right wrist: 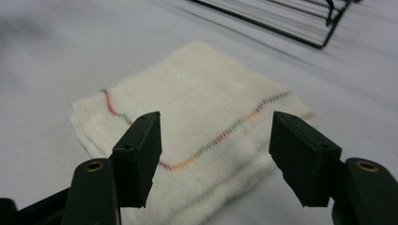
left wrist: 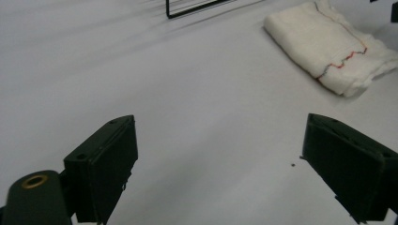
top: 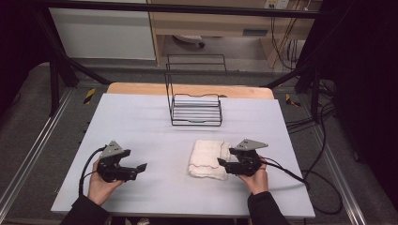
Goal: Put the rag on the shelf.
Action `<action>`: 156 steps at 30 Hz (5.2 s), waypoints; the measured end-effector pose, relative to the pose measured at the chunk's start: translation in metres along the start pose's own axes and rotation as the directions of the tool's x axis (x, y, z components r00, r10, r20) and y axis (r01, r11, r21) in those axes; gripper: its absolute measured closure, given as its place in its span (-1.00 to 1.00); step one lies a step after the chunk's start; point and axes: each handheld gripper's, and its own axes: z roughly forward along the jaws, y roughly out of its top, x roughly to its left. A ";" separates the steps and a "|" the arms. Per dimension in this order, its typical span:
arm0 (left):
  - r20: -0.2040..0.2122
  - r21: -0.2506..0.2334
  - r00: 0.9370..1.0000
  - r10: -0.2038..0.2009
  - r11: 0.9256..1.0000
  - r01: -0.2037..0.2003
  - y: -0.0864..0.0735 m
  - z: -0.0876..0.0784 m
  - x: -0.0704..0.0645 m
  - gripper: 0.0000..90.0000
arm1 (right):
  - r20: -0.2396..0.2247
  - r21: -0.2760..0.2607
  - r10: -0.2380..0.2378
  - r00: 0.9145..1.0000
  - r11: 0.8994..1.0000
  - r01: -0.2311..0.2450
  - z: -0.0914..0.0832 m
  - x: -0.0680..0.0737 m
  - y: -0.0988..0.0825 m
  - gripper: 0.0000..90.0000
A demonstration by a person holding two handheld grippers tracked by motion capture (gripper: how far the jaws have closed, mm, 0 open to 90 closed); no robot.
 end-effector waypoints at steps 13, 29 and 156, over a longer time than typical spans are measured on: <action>0.087 0.067 0.996 0.018 0.997 -0.024 0.027 0.063 -0.064 -0.33 | 0.024 0.071 0.078 0.997 0.994 -0.080 0.003 0.007 -0.024 -0.10; 0.154 0.167 0.985 -0.072 0.985 0.046 0.029 0.113 -0.095 0.56 | 0.037 0.089 0.172 0.984 0.981 -0.174 0.008 0.016 -0.030 0.18; 0.062 0.157 0.998 0.019 0.987 -0.029 0.068 0.164 -0.068 0.78 | -0.007 0.090 0.205 0.979 0.975 -0.203 0.050 -0.030 0.005 0.55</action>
